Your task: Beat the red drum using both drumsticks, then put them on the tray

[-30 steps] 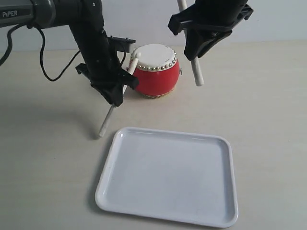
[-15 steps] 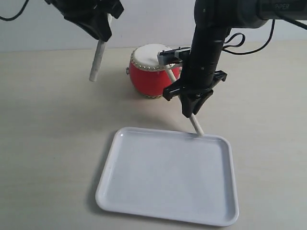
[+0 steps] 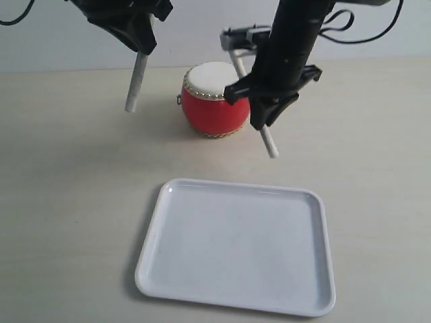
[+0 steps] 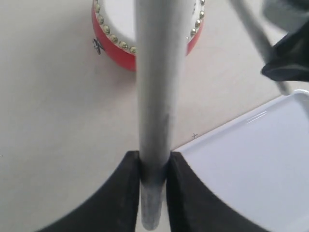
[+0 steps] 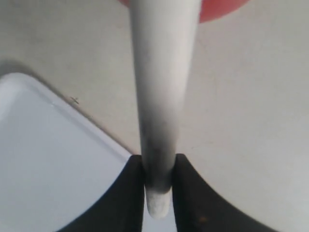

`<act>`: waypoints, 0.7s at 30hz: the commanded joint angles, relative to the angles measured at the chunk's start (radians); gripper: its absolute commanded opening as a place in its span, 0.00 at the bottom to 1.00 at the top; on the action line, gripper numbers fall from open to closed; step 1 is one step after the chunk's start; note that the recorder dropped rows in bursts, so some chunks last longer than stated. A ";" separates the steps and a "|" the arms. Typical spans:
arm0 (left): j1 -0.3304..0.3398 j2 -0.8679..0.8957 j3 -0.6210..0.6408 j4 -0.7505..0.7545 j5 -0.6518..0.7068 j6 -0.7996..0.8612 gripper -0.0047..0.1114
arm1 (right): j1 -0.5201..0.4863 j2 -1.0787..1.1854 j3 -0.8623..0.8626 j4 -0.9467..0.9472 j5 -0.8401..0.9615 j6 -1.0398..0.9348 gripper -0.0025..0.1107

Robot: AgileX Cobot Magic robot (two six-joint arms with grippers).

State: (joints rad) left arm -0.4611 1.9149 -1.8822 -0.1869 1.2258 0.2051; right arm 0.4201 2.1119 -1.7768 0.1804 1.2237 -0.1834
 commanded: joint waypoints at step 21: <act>-0.003 0.308 -0.028 -0.080 -0.005 -0.021 0.04 | -0.002 -0.243 0.066 0.049 -0.003 -0.008 0.02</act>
State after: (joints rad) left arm -0.4611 2.2831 -1.9044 -0.2780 1.2221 0.2060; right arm 0.4201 1.8196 -1.7183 0.2112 1.2280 -0.1734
